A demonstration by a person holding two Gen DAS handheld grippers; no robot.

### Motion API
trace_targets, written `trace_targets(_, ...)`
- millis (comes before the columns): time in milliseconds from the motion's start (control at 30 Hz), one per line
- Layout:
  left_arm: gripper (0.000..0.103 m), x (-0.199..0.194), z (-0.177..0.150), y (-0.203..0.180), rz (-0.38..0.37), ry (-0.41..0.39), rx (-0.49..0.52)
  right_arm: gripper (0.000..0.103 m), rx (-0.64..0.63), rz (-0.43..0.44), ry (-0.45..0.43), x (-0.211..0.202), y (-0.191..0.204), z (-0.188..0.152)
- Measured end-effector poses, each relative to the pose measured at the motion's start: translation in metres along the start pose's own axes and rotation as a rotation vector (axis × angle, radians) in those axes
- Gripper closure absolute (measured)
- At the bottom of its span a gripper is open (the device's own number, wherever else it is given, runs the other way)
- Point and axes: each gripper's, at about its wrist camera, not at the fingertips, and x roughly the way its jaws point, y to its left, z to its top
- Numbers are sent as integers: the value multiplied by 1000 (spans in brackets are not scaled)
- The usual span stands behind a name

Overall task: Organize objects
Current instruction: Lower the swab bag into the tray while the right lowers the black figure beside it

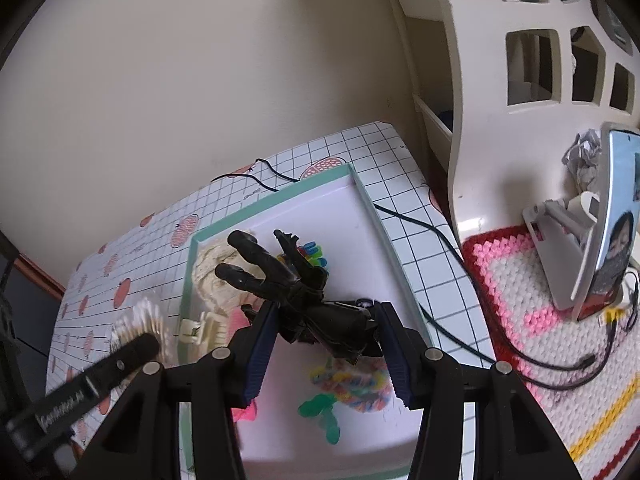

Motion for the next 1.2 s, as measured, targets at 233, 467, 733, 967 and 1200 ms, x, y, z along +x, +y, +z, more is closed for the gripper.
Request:
trace_targets(233,62,17,-2,-11,-33,26,25,49,-5,-17,-1,21,-1,7)
trace_targets(467,62,36,-2,-14,-45,60,27,49,18,-30,-11,36,-8,11)
trace_targets(733,62,42,0,-27,-37,49,66,49,48,-49,-16,50,-19,13)
trace_targets(967,62,44,1,-34,-21,44,107,49,53,-43,-36,46,-22,16)
trace_targets(1200,62,47,-2,-43,-9,55,151,49,89,-51,-34,45,-32,16)
